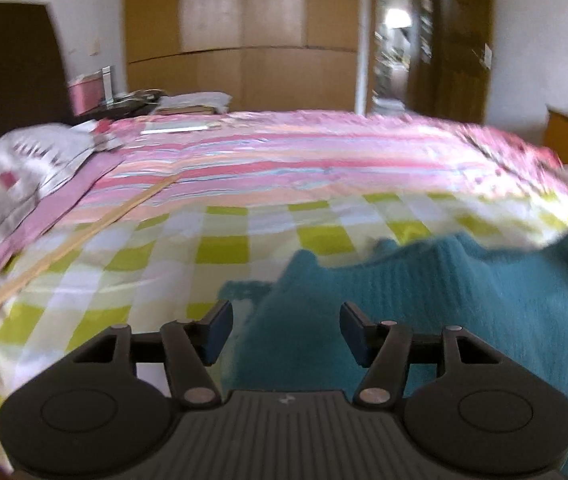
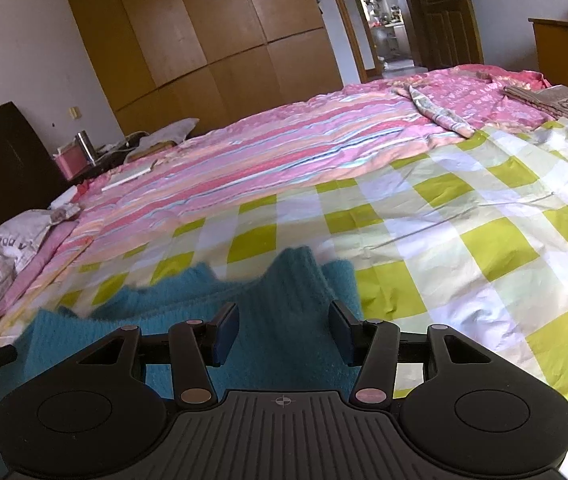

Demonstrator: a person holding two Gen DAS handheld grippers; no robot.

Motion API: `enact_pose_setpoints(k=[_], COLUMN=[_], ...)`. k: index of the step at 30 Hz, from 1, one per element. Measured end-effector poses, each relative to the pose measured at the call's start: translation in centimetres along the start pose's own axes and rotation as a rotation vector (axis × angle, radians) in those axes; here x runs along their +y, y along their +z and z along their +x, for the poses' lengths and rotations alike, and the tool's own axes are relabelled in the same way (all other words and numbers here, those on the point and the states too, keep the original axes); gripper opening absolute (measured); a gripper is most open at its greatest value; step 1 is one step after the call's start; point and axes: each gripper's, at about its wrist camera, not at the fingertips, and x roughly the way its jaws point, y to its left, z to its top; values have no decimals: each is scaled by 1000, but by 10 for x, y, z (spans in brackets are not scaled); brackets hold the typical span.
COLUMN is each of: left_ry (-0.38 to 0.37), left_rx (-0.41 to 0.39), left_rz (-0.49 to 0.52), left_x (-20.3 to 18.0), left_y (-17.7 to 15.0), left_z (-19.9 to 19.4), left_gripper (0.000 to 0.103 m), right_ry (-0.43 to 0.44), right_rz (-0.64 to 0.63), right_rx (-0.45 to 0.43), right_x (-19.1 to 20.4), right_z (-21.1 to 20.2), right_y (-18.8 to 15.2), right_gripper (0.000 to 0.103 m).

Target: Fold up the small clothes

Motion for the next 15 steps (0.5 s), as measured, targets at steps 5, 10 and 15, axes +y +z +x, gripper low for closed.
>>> enact_pose_setpoints(k=[5,10,15], left_ry=[-22,-58,-60], left_rx=[77,115,154], left_rz=[7,-24,-31], left_x=[1,10,12], left_y=[7,14,18], left_z=[16,19,24], left_gripper=[55,31,30], right_ry=[7,2,-18], right_rz=[-11,-17,-48], right_rx=[1,8,40], right_x=[0,-3,-2], right_z=[-2,-4,-1], right_y=[0,1,3], right_gripper=[49,36,25])
